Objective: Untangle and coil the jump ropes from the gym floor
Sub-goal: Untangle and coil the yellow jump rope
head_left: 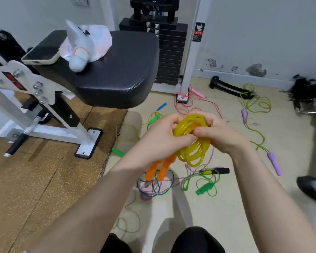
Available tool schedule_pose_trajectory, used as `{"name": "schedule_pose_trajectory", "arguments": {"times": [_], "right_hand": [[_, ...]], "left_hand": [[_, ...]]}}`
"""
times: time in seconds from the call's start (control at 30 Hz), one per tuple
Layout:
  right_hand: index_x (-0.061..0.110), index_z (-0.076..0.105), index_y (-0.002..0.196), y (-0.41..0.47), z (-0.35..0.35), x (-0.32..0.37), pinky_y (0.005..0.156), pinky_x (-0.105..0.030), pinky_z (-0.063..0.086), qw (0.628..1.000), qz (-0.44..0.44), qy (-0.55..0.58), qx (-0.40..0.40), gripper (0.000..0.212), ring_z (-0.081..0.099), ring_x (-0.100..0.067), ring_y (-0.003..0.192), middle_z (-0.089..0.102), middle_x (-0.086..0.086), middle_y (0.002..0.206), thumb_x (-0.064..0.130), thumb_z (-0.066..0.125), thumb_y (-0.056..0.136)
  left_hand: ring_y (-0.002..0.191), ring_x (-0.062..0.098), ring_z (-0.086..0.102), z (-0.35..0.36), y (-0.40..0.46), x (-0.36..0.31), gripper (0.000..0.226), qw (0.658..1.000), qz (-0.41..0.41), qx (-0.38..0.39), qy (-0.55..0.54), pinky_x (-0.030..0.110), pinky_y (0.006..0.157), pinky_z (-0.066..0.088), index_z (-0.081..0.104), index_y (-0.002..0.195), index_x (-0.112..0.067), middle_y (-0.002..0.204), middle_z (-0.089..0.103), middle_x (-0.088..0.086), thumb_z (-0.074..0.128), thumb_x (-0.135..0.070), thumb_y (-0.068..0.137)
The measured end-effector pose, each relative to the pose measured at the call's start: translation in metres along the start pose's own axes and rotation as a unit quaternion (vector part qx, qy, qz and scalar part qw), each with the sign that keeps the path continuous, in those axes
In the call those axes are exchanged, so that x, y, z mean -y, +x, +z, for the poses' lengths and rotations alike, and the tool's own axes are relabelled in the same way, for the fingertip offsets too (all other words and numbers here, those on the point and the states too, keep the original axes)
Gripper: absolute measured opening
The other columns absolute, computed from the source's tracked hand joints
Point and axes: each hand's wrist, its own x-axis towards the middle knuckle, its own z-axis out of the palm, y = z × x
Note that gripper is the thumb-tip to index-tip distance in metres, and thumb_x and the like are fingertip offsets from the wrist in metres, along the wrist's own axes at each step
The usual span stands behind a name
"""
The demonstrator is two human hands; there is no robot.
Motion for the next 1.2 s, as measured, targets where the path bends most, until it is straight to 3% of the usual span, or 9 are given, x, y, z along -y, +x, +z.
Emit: {"name": "schedule_pose_trajectory", "arguments": {"times": [0.1, 0.2, 0.3, 0.37, 0.5, 0.67, 0.83, 0.97, 1.2], "right_hand": [[0.014, 0.071, 0.090, -0.002, -0.019, 0.034, 0.069, -0.025, 0.056, 0.995, 0.036, 0.083, -0.045, 0.041, 0.067, -0.015, 0.072, 0.071, -0.004, 0.081, 0.027, 0.088, 0.055], [0.015, 0.061, 0.103, 0.003, -0.029, 0.088, 0.066, -0.023, 0.055, 0.988, 0.066, 0.013, -0.142, 0.029, 0.066, -0.011, 0.071, 0.069, 0.004, 0.079, 0.000, 0.067, 0.078], [0.024, 0.056, 0.107, 0.023, -0.033, 0.159, 0.080, -0.037, 0.053, 0.965, 0.058, -0.189, -0.174, 0.021, 0.060, -0.010, 0.083, 0.064, 0.004, 0.089, 0.013, 0.059, 0.089], [0.030, 0.047, 0.121, 0.036, -0.028, 0.212, 0.089, -0.045, 0.048, 0.935, 0.032, -0.297, -0.193, 0.033, 0.059, -0.015, 0.092, 0.060, 0.004, 0.096, 0.027, 0.057, 0.089], [0.030, 0.029, 0.143, 0.054, -0.014, 0.315, 0.084, -0.030, 0.043, 0.891, -0.031, -0.411, -0.191, 0.051, 0.055, -0.019, 0.091, 0.059, -0.004, 0.102, 0.019, 0.047, 0.096], [0.019, 0.041, 0.137, 0.057, -0.018, 0.411, 0.079, -0.015, 0.040, 0.881, -0.046, -0.430, -0.195, 0.042, 0.057, -0.016, 0.094, 0.063, -0.005, 0.109, 0.014, 0.049, 0.096], [0.013, 0.045, 0.130, 0.045, -0.059, 0.477, 0.079, -0.017, 0.040, 0.877, -0.053, -0.436, -0.195, 0.037, 0.054, -0.010, 0.088, 0.058, 0.005, 0.101, 0.013, 0.052, 0.094], [0.013, 0.045, 0.130, 0.037, -0.101, 0.506, 0.073, -0.001, 0.034, 0.862, -0.071, -0.454, -0.211, 0.037, 0.052, -0.007, 0.086, 0.056, 0.006, 0.100, 0.012, 0.053, 0.094], [0.014, 0.047, 0.132, 0.048, -0.157, 0.541, 0.085, -0.017, 0.034, 0.832, -0.122, -0.497, -0.214, 0.042, 0.049, -0.008, 0.099, 0.052, 0.008, 0.110, 0.021, 0.054, 0.092]], "left_hand": [[0.077, 0.026, 0.069, -0.002, 0.030, -0.036, 0.020, 0.999, -0.025, -0.015, -0.014, 0.047, 0.073, 0.056, 0.057, 0.080, -0.023, 0.076, 0.071, 0.005, 0.064, -0.031, 0.063], [0.079, 0.024, 0.067, -0.013, 0.053, -0.078, 0.017, 0.996, -0.065, -0.051, -0.043, 0.050, 0.081, 0.052, 0.057, 0.080, -0.027, 0.078, 0.069, 0.004, 0.061, -0.031, 0.064], [0.086, 0.027, 0.066, -0.038, 0.067, -0.136, 0.007, 0.990, -0.075, -0.086, -0.083, 0.053, 0.083, 0.051, 0.058, 0.080, -0.028, 0.082, 0.068, 0.008, 0.064, -0.031, 0.076], [0.089, 0.026, 0.066, -0.063, 0.076, -0.177, 0.004, 0.989, -0.065, -0.093, -0.094, 0.051, 0.085, 0.051, 0.059, 0.085, -0.027, 0.086, 0.069, 0.008, 0.063, -0.028, 0.086], [0.091, 0.022, 0.065, -0.115, 0.092, -0.259, 0.017, 0.996, -0.031, -0.063, -0.064, 0.050, 0.085, 0.051, 0.055, 0.101, -0.030, 0.093, 0.068, 0.005, 0.059, -0.034, 0.086], [0.104, 0.006, 0.058, -0.155, 0.109, -0.348, 0.047, 0.999, 0.050, -0.008, -0.006, 0.030, 0.093, 0.049, 0.041, 0.133, -0.030, 0.114, 0.059, -0.010, 0.060, -0.024, 0.090], [0.094, 0.018, 0.064, -0.145, 0.140, -0.410, 0.046, 0.996, 0.076, 0.002, 0.037, 0.042, 0.085, 0.053, 0.046, 0.129, -0.033, 0.105, 0.064, -0.003, 0.063, -0.028, 0.086], [0.090, 0.013, 0.057, -0.124, 0.168, -0.447, 0.048, 0.987, 0.134, -0.028, 0.082, 0.022, 0.083, 0.045, 0.043, 0.133, -0.028, 0.101, 0.060, -0.004, 0.061, -0.024, 0.089], [0.078, 0.015, 0.059, -0.106, 0.221, -0.480, 0.038, 0.981, 0.156, -0.078, 0.087, 0.029, 0.074, 0.047, 0.046, 0.121, -0.024, 0.085, 0.059, -0.007, 0.063, -0.027, 0.087]]}}
